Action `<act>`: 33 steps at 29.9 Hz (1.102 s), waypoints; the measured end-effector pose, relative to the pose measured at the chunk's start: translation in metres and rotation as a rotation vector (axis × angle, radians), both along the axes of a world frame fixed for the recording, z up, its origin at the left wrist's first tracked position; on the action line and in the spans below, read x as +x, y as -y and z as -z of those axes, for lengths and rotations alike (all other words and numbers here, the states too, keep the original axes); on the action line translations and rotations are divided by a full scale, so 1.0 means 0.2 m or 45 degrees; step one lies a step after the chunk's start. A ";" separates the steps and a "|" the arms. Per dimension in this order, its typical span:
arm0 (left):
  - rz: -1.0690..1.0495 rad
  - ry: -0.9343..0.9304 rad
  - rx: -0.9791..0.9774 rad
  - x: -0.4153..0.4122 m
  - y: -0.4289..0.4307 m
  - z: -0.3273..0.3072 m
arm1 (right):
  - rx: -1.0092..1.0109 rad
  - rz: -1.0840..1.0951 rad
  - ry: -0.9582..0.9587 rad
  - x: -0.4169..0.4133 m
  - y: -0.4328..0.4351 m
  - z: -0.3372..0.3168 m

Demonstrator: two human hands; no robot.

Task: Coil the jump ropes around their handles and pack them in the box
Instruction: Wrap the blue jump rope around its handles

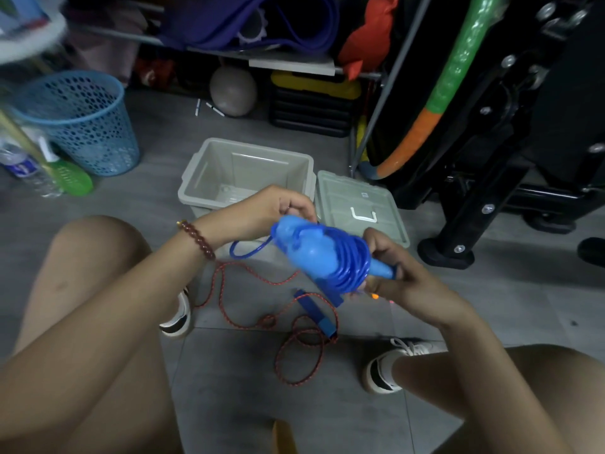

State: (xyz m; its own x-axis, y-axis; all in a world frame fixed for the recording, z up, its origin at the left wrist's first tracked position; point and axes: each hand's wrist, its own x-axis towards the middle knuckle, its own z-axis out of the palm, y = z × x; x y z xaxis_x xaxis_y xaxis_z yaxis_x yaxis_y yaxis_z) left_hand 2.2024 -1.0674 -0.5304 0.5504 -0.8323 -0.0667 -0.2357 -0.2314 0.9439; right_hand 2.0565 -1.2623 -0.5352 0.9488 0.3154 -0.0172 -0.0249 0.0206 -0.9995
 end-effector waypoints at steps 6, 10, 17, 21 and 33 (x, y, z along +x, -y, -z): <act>-0.086 0.035 0.069 -0.04 0.05 0.07 | 0.418 0.422 -0.025 0.02 -0.01 0.00; -0.178 0.049 0.142 -0.12 0.07 0.07 | 0.367 0.712 -0.032 0.03 -0.03 0.00; -0.313 0.320 0.193 -0.20 0.10 0.03 | -0.305 1.057 0.066 0.09 -0.05 0.05; -0.347 0.289 0.266 -0.24 0.12 0.03 | -0.702 1.080 0.082 0.10 -0.09 0.11; -0.370 0.182 0.509 -0.25 0.07 0.13 | -1.309 0.817 0.241 0.07 -0.17 0.09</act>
State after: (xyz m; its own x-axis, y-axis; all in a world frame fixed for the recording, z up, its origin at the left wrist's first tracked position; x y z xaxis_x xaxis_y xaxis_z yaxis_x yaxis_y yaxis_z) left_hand 2.1516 -1.0817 -0.5562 0.7822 -0.5682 -0.2555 -0.2280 -0.6428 0.7313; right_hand 2.0696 -1.2288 -0.5536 0.9415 -0.2893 0.1726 -0.1536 -0.8247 -0.5443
